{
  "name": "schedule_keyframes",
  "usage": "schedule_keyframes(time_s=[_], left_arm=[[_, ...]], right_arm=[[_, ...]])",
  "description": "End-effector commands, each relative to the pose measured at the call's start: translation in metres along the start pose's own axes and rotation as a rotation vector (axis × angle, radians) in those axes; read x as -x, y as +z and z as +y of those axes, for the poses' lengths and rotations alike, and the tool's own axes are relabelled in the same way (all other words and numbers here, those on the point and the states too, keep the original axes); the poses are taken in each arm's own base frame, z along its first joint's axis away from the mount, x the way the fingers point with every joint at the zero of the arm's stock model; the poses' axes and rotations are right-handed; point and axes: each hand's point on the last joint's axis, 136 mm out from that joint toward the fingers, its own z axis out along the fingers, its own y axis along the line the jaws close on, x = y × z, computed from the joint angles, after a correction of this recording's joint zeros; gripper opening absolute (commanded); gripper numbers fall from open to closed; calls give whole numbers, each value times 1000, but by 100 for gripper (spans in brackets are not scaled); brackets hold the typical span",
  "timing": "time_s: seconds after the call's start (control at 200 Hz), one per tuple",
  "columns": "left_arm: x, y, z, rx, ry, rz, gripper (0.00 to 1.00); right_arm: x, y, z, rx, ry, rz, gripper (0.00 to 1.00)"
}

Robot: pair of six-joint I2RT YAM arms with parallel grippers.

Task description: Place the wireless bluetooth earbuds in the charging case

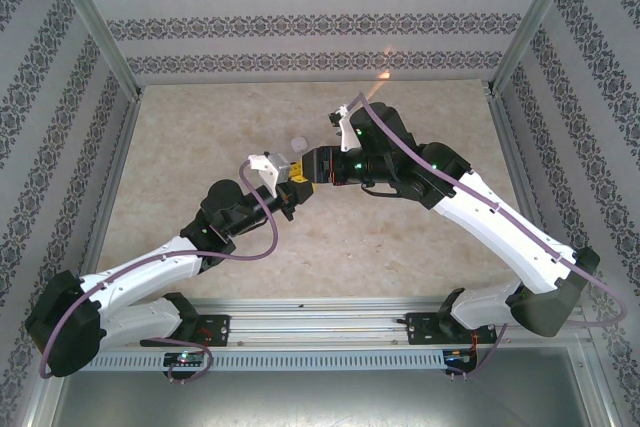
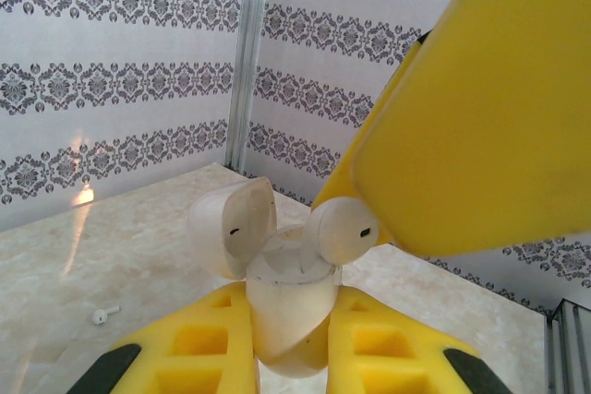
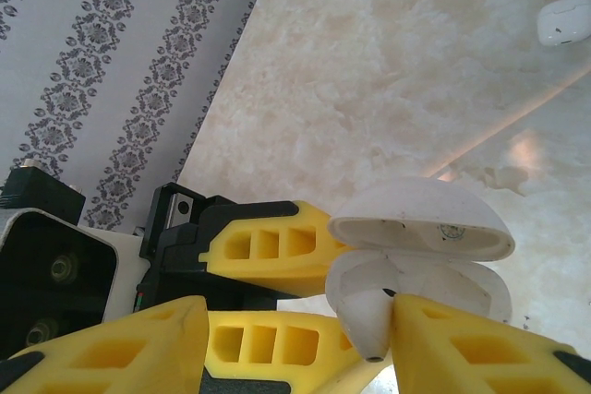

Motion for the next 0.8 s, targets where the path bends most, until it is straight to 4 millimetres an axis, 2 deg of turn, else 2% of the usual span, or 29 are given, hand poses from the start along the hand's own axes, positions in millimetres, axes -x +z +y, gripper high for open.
schedule_keyframes(time_s=[0.0,0.45,0.794], left_arm=[[24,3,-12,-56,-4,-77,0],[20,2,-11,-49,-6,-67,0],[19,2,-10,-49,-8,-66,0]], right_arm=[[-3,-1,17,74,-1,34,53],[2,1,17,60,-13,31,53],[2,-7,-7,-53,1,12,55]])
